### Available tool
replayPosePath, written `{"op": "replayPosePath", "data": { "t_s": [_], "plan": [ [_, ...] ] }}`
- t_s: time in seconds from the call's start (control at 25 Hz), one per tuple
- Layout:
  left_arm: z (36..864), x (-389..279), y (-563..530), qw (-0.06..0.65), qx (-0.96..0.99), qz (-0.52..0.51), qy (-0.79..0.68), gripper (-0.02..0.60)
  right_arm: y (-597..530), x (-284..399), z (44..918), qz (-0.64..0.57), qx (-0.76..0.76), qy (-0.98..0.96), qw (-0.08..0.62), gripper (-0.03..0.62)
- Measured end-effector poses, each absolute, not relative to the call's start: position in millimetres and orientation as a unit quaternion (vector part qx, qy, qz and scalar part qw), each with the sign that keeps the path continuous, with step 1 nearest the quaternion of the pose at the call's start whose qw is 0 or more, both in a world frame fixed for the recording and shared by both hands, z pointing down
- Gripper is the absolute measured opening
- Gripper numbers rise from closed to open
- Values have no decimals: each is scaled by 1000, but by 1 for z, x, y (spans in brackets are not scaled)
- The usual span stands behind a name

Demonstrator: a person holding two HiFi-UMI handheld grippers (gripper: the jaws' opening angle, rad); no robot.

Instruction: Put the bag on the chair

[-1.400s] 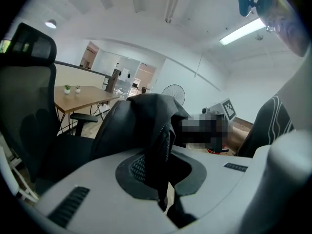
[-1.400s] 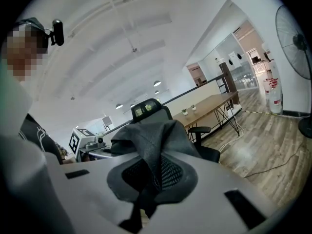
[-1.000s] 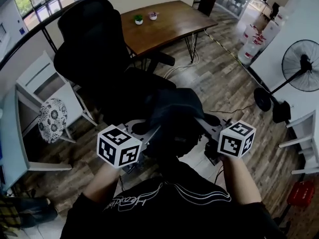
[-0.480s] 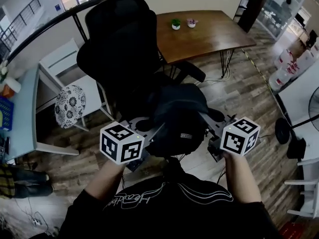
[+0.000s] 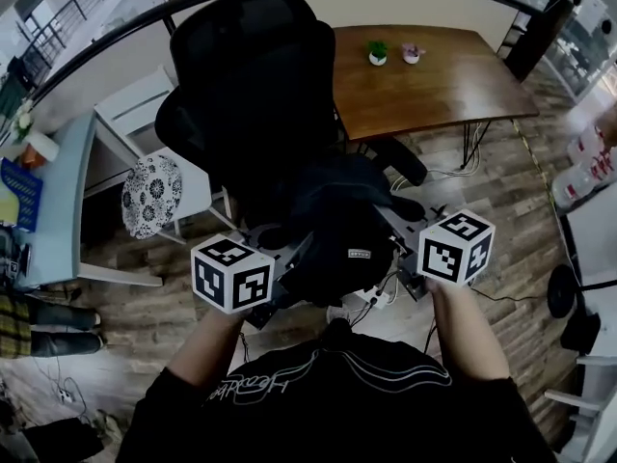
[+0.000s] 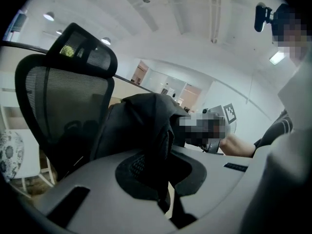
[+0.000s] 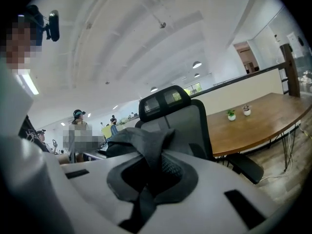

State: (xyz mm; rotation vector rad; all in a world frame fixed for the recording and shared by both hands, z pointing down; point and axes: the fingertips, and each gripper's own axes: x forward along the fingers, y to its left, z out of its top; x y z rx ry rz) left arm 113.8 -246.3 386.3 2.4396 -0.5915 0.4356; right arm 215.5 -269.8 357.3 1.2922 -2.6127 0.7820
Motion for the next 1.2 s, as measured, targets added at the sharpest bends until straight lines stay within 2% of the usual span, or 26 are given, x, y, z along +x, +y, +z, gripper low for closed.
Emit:
{"op": "replayPosePath", "data": {
  "t_s": [0.32, 0.76, 1.2],
  "plan": [
    [412, 110, -305, 294, 893, 167, -299, 34, -332, 212, 382, 263, 386, -881, 68, 6],
    [477, 94, -377, 282, 850, 219, -387, 34, -416, 191, 457, 282, 350, -884, 127, 6],
    [560, 74, -403, 292, 820, 250, -424, 34, -447, 169, 539, 289, 339, -878, 174, 8]
  ]
}}
